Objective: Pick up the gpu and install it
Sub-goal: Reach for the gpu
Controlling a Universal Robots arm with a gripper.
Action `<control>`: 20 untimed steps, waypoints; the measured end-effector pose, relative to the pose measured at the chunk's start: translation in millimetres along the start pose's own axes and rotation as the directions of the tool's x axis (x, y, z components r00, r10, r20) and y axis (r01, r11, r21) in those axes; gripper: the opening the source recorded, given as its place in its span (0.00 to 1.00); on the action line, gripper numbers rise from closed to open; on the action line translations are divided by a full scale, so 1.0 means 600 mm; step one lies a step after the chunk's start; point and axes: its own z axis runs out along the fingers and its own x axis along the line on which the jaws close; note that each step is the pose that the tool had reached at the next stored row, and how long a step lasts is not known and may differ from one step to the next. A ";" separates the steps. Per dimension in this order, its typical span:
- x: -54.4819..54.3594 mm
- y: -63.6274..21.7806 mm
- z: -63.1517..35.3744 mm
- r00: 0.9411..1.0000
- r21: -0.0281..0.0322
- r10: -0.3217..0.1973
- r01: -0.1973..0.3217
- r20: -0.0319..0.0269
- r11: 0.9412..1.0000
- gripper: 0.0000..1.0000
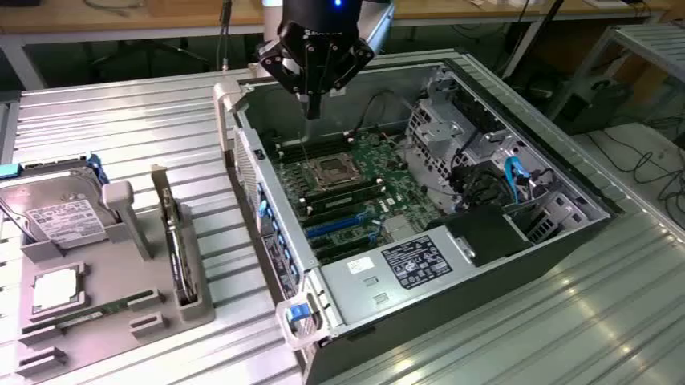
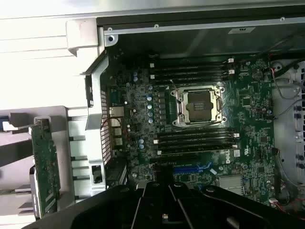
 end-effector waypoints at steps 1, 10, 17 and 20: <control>0.000 0.000 0.000 1.000 0.000 0.000 0.000 0.000 1.000 0.11; 0.013 -0.001 0.000 1.000 0.000 0.000 0.000 0.000 1.000 0.11; 0.029 -0.002 -0.001 1.000 0.000 0.000 0.000 0.000 1.000 0.11; 0.034 -0.003 -0.001 1.000 0.000 0.000 0.000 0.000 1.000 0.11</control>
